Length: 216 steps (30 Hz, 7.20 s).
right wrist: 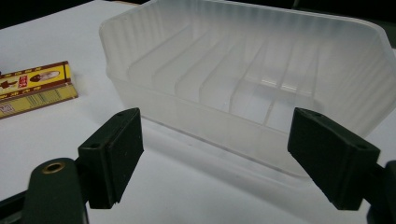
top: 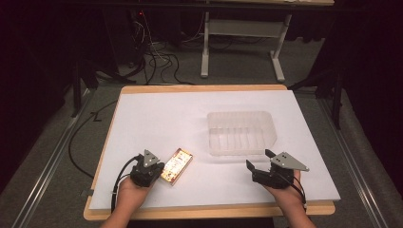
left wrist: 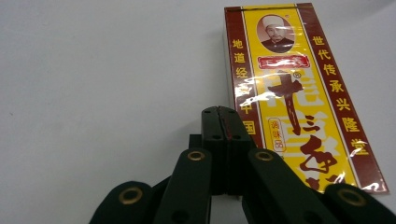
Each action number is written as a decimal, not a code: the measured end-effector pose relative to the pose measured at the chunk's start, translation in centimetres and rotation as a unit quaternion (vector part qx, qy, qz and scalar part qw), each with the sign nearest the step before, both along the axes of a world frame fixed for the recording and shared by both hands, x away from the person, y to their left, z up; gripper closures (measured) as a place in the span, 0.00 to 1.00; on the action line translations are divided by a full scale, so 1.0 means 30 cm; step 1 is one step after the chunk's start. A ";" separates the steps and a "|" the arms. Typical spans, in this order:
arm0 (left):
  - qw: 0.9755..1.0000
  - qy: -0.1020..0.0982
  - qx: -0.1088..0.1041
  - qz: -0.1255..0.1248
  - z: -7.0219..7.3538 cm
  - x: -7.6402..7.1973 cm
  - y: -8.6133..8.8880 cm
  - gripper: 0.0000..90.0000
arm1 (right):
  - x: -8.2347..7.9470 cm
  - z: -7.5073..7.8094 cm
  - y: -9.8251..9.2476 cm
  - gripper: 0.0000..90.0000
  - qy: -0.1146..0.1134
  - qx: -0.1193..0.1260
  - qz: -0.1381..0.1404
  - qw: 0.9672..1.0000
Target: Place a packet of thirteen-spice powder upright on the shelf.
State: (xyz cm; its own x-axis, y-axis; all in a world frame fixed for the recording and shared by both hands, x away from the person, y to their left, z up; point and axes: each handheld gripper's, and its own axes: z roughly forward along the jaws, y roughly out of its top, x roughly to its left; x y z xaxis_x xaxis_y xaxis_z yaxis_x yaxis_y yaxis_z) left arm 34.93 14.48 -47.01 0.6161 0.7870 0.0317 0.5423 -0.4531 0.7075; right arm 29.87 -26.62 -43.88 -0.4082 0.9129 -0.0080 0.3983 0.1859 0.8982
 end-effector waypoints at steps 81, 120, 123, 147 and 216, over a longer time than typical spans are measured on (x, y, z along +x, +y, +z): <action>0.979 0.162 0.116 -0.032 0.141 0.079 -0.178 0.10 | -0.030 -0.020 -0.143 0.10 0.015 0.007 -0.032 0.999; 0.965 0.213 0.145 -0.038 0.073 0.132 -0.201 0.35 | -0.031 -0.023 -0.143 0.14 0.017 0.003 -0.033 0.999; 0.966 0.209 0.146 -0.037 0.073 0.129 -0.204 0.35 | -0.031 -0.023 -0.144 0.14 0.016 0.002 -0.033 0.999; 0.984 0.129 0.109 -0.050 0.123 0.068 -0.190 0.36 | -0.031 -0.026 -0.142 0.15 0.018 0.001 -0.032 0.999; 0.989 -0.064 -0.121 -0.046 0.093 -0.120 -0.156 0.36 | -0.011 0.006 -0.006 0.17 0.009 0.023 0.015 1.000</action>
State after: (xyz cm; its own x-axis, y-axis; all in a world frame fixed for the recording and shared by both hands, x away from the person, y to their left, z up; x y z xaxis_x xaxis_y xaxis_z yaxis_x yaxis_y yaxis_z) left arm 31.34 9.81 -44.22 0.6890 0.7215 -0.0688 0.4053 -0.3048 0.8619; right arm 29.55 -26.80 -43.71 -0.4358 0.8991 0.0404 0.4089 0.1578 0.8988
